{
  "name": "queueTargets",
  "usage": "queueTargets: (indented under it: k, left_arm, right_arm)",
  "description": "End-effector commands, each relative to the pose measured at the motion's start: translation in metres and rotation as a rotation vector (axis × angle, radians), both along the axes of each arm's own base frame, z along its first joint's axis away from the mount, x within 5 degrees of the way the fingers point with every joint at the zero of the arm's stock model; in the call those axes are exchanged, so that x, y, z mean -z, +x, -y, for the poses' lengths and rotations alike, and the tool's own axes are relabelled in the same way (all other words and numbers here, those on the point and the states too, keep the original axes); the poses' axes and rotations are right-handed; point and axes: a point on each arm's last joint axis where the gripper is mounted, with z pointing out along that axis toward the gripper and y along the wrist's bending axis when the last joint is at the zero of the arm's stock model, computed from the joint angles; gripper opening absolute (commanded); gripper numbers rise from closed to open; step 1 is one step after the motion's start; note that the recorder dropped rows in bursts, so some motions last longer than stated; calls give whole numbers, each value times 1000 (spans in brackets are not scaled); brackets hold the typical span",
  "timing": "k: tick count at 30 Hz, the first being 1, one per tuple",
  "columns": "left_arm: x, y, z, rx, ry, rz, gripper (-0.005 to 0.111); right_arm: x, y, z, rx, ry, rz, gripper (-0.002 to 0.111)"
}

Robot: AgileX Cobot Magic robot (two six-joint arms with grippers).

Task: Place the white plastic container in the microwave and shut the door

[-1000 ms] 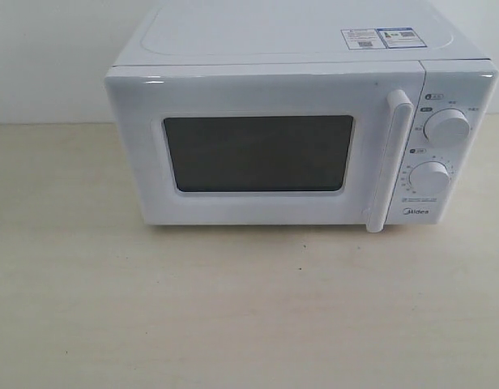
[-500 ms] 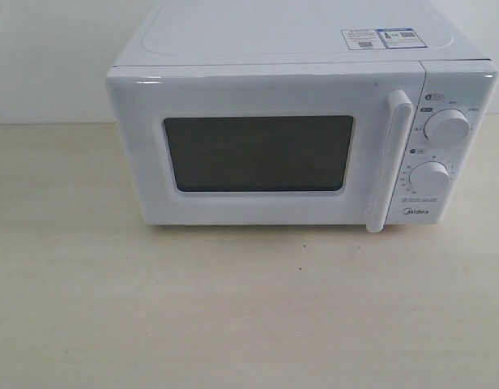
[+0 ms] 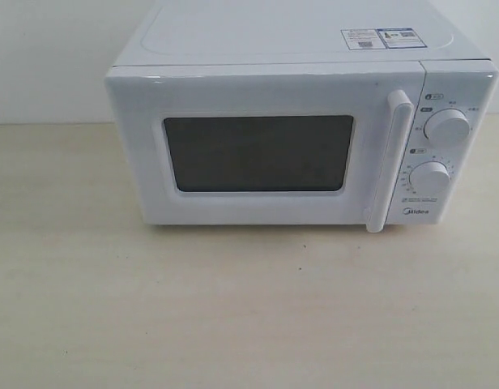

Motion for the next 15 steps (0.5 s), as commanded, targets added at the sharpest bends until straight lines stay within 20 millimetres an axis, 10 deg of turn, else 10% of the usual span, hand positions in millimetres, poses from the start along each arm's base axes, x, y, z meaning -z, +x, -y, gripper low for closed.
queueTargets:
  k: [1,15]
  left_arm:
    - [29,1,-3,-38,4,-84,4]
    - [54,4,-9,-110,53,-172,4]
  right_arm:
    - [-1,0,0,3,1,15,0]
    - [-1,0,0,3,1,15,0]
